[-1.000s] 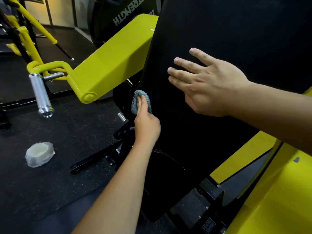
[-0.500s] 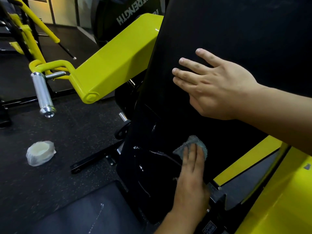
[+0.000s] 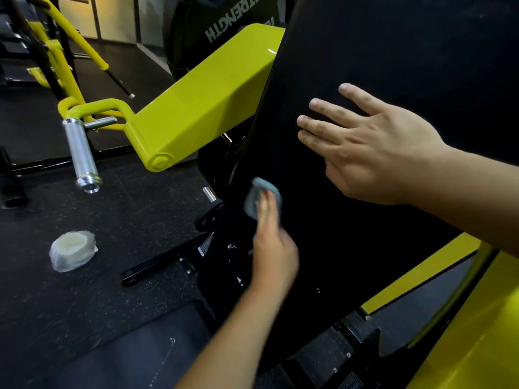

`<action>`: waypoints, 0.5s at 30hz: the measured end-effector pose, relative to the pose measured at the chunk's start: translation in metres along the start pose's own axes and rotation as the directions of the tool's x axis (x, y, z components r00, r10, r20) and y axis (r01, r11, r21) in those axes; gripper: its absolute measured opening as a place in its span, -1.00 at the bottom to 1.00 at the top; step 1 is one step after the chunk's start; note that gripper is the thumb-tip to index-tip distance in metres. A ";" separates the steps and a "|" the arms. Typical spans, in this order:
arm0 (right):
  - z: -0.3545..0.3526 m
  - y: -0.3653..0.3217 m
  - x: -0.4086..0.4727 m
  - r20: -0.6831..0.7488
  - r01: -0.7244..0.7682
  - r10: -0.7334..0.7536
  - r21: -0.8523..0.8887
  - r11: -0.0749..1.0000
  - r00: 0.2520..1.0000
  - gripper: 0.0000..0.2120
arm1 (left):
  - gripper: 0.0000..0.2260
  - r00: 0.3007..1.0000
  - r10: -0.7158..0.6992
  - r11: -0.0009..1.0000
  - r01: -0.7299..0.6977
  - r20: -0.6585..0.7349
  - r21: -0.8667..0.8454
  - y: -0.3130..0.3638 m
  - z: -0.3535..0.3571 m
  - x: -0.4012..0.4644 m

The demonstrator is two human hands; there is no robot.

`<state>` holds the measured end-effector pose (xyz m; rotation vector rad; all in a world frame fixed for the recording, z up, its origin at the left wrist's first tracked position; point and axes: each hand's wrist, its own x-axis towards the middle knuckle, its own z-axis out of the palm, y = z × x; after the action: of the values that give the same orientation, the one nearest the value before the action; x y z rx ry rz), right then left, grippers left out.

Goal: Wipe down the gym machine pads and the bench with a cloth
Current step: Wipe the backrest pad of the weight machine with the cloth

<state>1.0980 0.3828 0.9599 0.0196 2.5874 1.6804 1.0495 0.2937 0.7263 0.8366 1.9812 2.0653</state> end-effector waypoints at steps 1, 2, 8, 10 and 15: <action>0.000 0.000 0.000 -0.004 -0.002 0.002 0.000 1.000 1.000 -0.33 | -0.24 0.996 0.040 0.999 -0.039 0.086 -0.007 0.000 0.006 -0.028; 0.000 0.000 0.001 -0.008 -0.006 0.006 0.003 1.000 1.000 -0.33 | -0.17 0.979 0.073 0.997 -0.071 0.188 -0.019 0.002 0.011 -0.057; 0.000 0.000 0.001 0.005 -0.004 0.004 -0.008 1.000 1.000 -0.33 | -0.30 0.902 0.133 0.989 -0.148 0.410 0.006 0.010 0.033 -0.124; 0.000 0.000 0.001 0.007 0.003 -0.003 -0.012 1.000 1.000 -0.32 | -0.23 0.909 0.171 0.980 -0.197 0.381 0.031 0.009 0.031 -0.105; -0.001 0.000 0.001 0.006 -0.002 0.002 -0.006 1.000 1.000 -0.32 | -0.10 0.972 0.185 0.983 -0.185 0.148 -0.017 0.032 0.024 -0.035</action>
<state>1.0964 0.3815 0.9604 0.0275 2.5792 1.6860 1.0984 0.2946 0.7467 1.1794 1.8855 2.0316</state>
